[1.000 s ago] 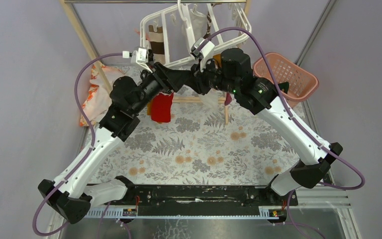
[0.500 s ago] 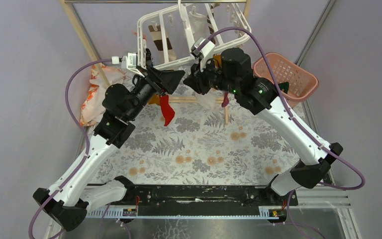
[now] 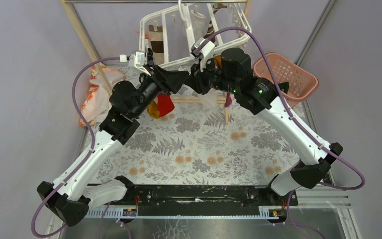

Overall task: Clip the socks to the hanger
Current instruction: Open the clamp at the hanger.

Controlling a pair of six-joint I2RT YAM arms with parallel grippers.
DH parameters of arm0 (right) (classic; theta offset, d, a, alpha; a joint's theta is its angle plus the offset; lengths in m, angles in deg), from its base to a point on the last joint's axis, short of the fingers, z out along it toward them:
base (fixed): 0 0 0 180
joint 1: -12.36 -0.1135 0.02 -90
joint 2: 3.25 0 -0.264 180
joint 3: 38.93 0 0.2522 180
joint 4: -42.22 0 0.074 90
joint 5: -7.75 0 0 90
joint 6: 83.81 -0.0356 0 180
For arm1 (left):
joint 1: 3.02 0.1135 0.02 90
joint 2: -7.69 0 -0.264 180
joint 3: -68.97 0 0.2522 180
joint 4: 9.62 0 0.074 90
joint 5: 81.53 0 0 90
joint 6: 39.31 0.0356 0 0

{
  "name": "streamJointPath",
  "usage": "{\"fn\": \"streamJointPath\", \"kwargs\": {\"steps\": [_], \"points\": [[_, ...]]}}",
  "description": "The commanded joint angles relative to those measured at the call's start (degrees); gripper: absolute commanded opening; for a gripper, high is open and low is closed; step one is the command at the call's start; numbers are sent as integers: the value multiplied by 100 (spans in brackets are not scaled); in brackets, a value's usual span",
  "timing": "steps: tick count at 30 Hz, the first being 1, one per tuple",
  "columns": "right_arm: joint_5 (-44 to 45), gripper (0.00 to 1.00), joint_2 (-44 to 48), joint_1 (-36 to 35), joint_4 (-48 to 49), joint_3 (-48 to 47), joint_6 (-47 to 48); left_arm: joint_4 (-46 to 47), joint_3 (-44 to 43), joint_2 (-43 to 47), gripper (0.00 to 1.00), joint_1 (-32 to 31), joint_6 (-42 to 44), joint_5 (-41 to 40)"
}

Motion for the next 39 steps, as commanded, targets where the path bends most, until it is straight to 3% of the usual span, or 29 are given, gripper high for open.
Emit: {"fn": "streamJointPath", "kwargs": {"steps": [1,26,33,39], "points": [[-479,0,203,-98,-360,-117,-68,512,-238,32,62,15,202,-260],[-558,0,266,-98,-289,-7,-68,567,-262,-14,52,-14,137,-399],[-563,0,308,-96,-315,15,-51,629,-253,-80,39,-15,72,-274],[-609,0,335,-95,-319,24,-42,663,-253,-144,36,-11,-22,-130]]}}
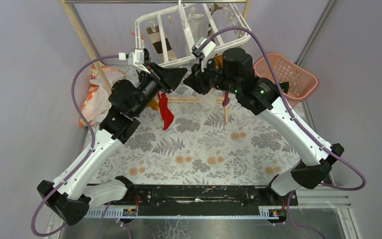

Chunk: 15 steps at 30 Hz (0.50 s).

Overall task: Clip the socks to the hanger
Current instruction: Open the clamp at the hanger.

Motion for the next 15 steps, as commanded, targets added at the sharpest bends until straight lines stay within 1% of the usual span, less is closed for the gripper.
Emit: {"fn": "streamJointPath", "kwargs": {"steps": [1,4,6,11,13,15], "points": [[-517,0,289,-97,-349,26,-42,550,-117,-90,36,23,-49,-59],[-521,0,269,-98,-353,14,-37,532,-182,-181,39,24,-97,80],[-524,0,256,-93,-354,9,-38,521,-222,-239,38,23,-115,150],[-508,0,280,-98,-351,9,-32,546,-212,-257,9,22,-86,243],[-503,0,293,-97,-337,14,-33,550,-209,-259,2,21,-81,273],[-515,0,289,-98,-331,22,-33,544,-212,-270,0,21,-60,293]]}}
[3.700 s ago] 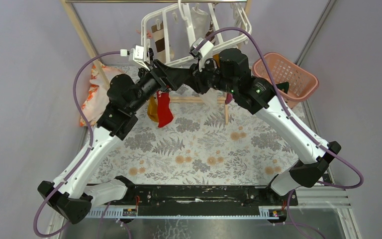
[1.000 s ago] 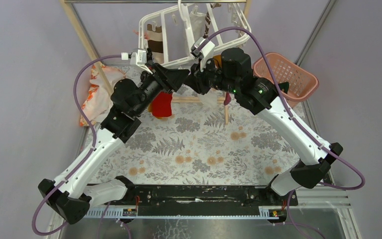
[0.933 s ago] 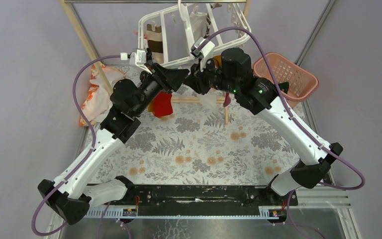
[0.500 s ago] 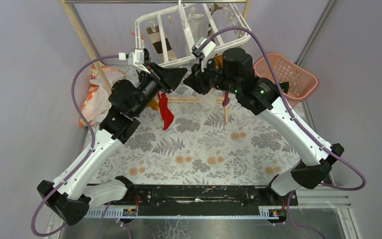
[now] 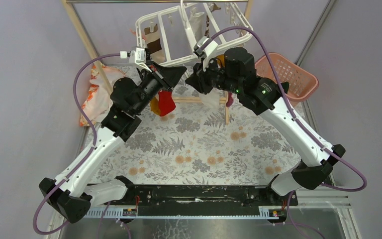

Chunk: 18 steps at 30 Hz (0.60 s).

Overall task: Clip the socks to the hanger
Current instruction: Open the clamp at the hanger.

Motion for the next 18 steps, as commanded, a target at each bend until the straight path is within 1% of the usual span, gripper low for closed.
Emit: {"fn": "streamJointPath", "kwargs": {"steps": [1,8,9,11,13,15,18], "points": [[-583,0,252,-133,-267,26,-36,462,-158,-123,0,10,43,172],[-403,0,280,-137,-244,67,-34,412,-100,-59,0,13,62,123],[-362,4,309,-132,-217,107,-21,421,-90,-41,0,10,60,111],[-330,32,393,-137,-130,230,43,449,-78,-19,0,8,37,79],[-246,49,496,-137,-84,340,68,473,-86,-17,0,8,-7,55],[-107,60,614,-137,-79,444,75,493,-83,-31,0,8,-53,50],[70,69,944,-131,-11,758,139,513,-48,-42,0,8,-115,-16]]}}
